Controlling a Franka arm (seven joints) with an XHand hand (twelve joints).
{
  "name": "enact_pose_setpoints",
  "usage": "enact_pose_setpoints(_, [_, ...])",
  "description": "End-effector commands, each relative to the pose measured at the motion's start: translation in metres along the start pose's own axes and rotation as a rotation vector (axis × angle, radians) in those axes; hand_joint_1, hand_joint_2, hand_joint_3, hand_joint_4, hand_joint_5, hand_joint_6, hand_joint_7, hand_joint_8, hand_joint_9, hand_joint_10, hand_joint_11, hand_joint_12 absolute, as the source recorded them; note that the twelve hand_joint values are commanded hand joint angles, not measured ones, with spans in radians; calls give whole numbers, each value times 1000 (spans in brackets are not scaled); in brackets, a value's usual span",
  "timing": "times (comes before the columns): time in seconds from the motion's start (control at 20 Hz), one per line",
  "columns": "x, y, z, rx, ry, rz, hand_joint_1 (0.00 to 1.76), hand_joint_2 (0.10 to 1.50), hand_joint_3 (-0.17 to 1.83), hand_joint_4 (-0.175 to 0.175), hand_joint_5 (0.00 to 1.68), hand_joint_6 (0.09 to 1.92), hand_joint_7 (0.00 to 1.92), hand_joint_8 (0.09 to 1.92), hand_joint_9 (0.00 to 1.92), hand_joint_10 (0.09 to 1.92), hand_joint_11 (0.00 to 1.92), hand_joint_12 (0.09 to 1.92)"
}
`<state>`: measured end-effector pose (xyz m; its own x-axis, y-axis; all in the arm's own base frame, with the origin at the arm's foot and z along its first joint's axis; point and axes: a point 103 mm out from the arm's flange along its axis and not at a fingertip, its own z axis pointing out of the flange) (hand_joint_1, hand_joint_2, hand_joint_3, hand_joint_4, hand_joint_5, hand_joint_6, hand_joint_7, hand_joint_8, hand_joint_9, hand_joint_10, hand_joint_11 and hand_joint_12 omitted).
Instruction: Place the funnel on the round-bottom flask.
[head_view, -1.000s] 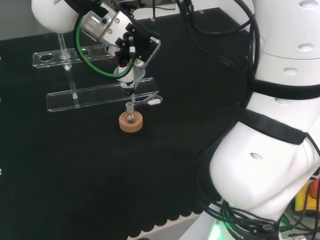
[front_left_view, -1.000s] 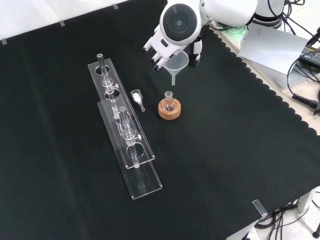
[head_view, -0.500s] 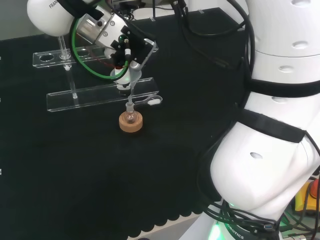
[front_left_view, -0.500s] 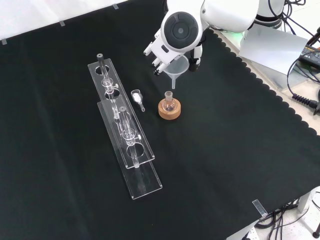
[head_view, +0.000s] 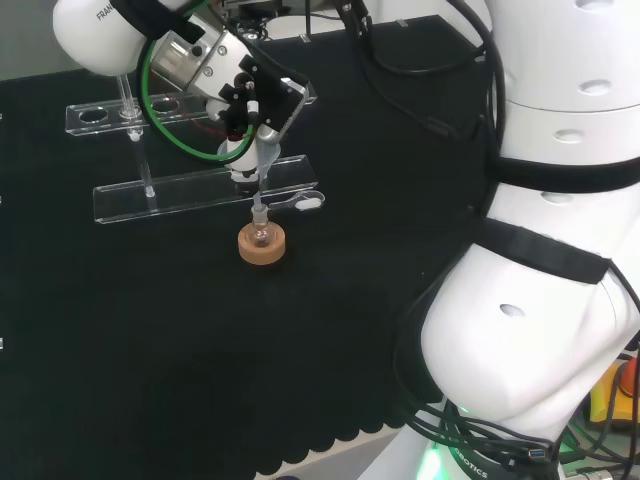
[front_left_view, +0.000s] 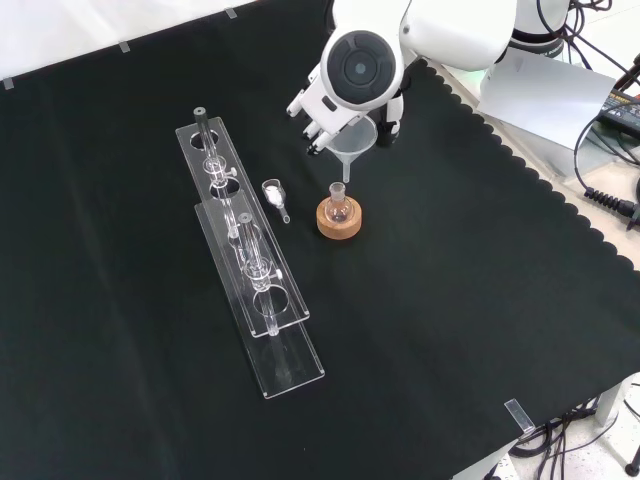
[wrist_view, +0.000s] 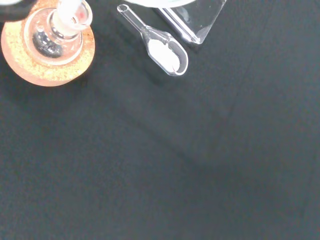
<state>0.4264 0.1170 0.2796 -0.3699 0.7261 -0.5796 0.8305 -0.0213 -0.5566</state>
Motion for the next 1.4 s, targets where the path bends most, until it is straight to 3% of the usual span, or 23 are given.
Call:
enact_pose_setpoints(0.05, [4,5,-1,1,-2,-2,710,697,467,-20,554,775,852,788,1244,596,631,1229])
enact_pose_setpoints(1.4, [3,19,7,6,-1,-21,703,702,469,-21,553,776,850,790,1242,597,629,1230])
